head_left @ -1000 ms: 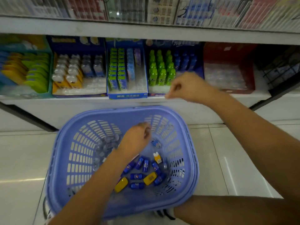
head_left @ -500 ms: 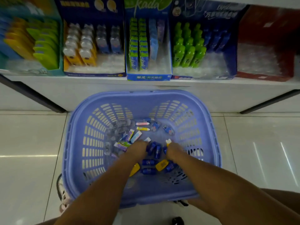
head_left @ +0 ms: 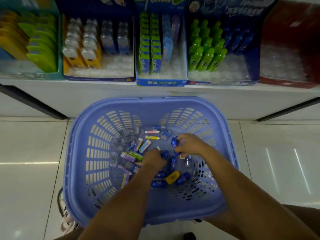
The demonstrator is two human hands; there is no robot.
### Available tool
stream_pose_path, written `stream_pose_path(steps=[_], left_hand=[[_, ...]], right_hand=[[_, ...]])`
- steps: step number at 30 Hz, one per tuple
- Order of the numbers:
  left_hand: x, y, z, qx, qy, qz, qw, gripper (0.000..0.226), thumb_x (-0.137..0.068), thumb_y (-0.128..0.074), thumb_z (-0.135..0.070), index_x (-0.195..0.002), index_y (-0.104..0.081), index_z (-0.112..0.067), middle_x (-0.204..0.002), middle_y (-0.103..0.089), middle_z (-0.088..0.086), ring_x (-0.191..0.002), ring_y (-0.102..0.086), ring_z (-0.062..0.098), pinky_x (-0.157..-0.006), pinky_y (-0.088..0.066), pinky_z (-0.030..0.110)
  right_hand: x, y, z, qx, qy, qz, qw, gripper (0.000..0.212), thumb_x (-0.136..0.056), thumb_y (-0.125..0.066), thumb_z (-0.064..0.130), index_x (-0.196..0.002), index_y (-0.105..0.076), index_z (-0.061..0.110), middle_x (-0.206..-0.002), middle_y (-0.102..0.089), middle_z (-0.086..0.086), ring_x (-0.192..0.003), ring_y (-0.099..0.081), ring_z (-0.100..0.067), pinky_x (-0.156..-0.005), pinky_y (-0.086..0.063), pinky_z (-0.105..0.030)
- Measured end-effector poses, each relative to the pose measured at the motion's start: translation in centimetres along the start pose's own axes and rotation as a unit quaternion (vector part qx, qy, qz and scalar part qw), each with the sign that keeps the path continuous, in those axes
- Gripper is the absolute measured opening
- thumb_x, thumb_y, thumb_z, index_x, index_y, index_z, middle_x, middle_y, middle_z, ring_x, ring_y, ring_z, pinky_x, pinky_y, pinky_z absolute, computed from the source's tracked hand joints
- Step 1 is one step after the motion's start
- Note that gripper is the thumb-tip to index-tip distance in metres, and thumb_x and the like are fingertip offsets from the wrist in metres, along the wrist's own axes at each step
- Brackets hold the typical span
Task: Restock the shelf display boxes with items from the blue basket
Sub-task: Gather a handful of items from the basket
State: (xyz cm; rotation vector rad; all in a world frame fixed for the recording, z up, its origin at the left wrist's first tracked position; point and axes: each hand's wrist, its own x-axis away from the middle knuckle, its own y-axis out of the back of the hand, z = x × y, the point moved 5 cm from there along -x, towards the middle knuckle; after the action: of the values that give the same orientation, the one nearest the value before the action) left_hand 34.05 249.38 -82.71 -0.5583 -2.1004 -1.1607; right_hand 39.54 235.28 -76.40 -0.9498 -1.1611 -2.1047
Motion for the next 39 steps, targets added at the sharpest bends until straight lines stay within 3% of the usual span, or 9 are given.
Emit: stream_pose_path(steps=[2,4,10,14,18,23,27,36,39], left_hand=[[0.1,1.2,-0.6,0.105,-0.013,-0.025,0.994,0.023,-0.082,-0.064,-0.018,-0.065,-0.05,-0.012,-0.073,-0.06,0.017,-0.071,-0.059,0.031,-0.06,-0.043,0.039],[0.6,3.1,-1.7,0.211,-0.039,-0.046,0.976,0.039,-0.08,-0.067,-0.012,-0.052,-0.04,-0.015,-0.056,-0.048,0.008,-0.056,-0.046,0.022,-0.054,-0.035,0.031],[5.1,9.8,-6.8,0.453,-0.134,-0.062,0.879,0.014,-0.08,-0.074,-0.009,-0.083,-0.061,-0.014,-0.081,-0.067,0.005,-0.075,-0.063,0.017,-0.073,-0.052,0.033],[8.8,13.7,-10.3,0.467,-0.208,-0.078,0.856,0.014,-0.082,-0.072,-0.017,-0.09,-0.061,-0.019,-0.077,-0.072,-0.009,-0.065,-0.065,0.0,-0.062,-0.051,0.014],[11.1,16.2,-13.1,0.487,-0.244,-0.092,0.833,0.011,-0.084,-0.07,-0.014,-0.089,-0.061,-0.019,-0.079,-0.072,-0.009,-0.071,-0.065,0.004,-0.07,-0.053,0.021],[11.7,17.5,-15.2,0.541,-0.239,-0.088,0.802,0.007,-0.087,-0.066,-0.013,-0.092,-0.064,-0.017,-0.084,-0.073,-0.002,-0.083,-0.067,0.013,-0.078,-0.055,0.027],[11.5,17.7,-15.8,0.569,-0.242,-0.073,0.783,0.008,-0.09,-0.061,-0.013,-0.096,-0.066,-0.016,-0.081,-0.075,-0.004,-0.081,-0.07,0.011,-0.074,-0.057,0.022],[10.6,17.1,-16.3,0.638,-0.237,-0.025,0.732,0.014,-0.094,-0.054,-0.009,-0.101,-0.065,-0.015,-0.088,-0.075,0.001,-0.087,-0.072,0.018,-0.071,-0.057,0.022],[10.6,17.0,-16.4,0.654,-0.237,-0.012,0.718,0.015,-0.094,-0.053,-0.009,-0.104,-0.063,-0.013,-0.091,-0.075,0.002,-0.089,-0.072,0.019,-0.071,-0.057,0.023]], right_hand=[[1.9,2.4,1.0,-0.073,0.04,-0.022,0.996,0.022,-0.079,-0.072,0.013,-0.083,-0.051,0.021,-0.089,-0.062,-0.007,-0.069,-0.066,-0.017,-0.057,-0.051,-0.02],[4.0,4.7,1.7,-0.144,0.068,-0.056,0.986,0.023,-0.08,-0.072,0.008,-0.086,-0.052,0.018,-0.086,-0.065,-0.009,-0.064,-0.066,-0.014,-0.055,-0.052,-0.019],[11.5,11.5,3.5,-0.296,0.211,-0.171,0.916,0.032,-0.082,-0.068,0.0,-0.109,-0.06,0.014,-0.077,-0.067,-0.011,-0.056,-0.062,-0.017,-0.057,-0.053,-0.021],[14.9,16.6,3.5,-0.34,0.284,-0.295,0.847,0.022,-0.088,-0.061,0.002,-0.11,-0.061,0.007,-0.084,-0.064,-0.01,-0.057,-0.063,-0.008,-0.063,-0.055,-0.02],[14.9,22.4,3.3,-0.303,0.281,-0.413,0.811,0.024,-0.09,-0.06,0.008,-0.114,-0.061,0.008,-0.084,-0.062,-0.008,-0.059,-0.059,-0.003,-0.067,-0.055,-0.021],[10.6,27.2,4.9,-0.149,0.232,-0.447,0.851,0.032,-0.09,-0.062,0.018,-0.117,-0.064,0.001,-0.093,-0.063,-0.013,-0.086,-0.057,-0.019,-0.071,-0.044,-0.02],[8.5,28.4,6.0,-0.057,0.19,-0.443,0.875,0.042,-0.089,-0.063,0.031,-0.124,-0.061,0.008,-0.125,-0.062,-0.014,-0.116,-0.058,-0.023,-0.094,-0.041,-0.023],[7.8,28.6,7.8,0.079,0.169,-0.416,0.89,0.049,-0.09,-0.06,0.037,-0.13,-0.056,0.008,-0.138,-0.051,-0.016,-0.129,-0.046,-0.029,-0.104,-0.034,-0.029],[7.8,28.3,8.3,0.12,0.167,-0.409,0.889,0.036,-0.089,-0.06,0.029,-0.114,-0.067,0.004,-0.121,-0.062,-0.019,-0.115,-0.055,-0.033,-0.091,-0.042,-0.03]])
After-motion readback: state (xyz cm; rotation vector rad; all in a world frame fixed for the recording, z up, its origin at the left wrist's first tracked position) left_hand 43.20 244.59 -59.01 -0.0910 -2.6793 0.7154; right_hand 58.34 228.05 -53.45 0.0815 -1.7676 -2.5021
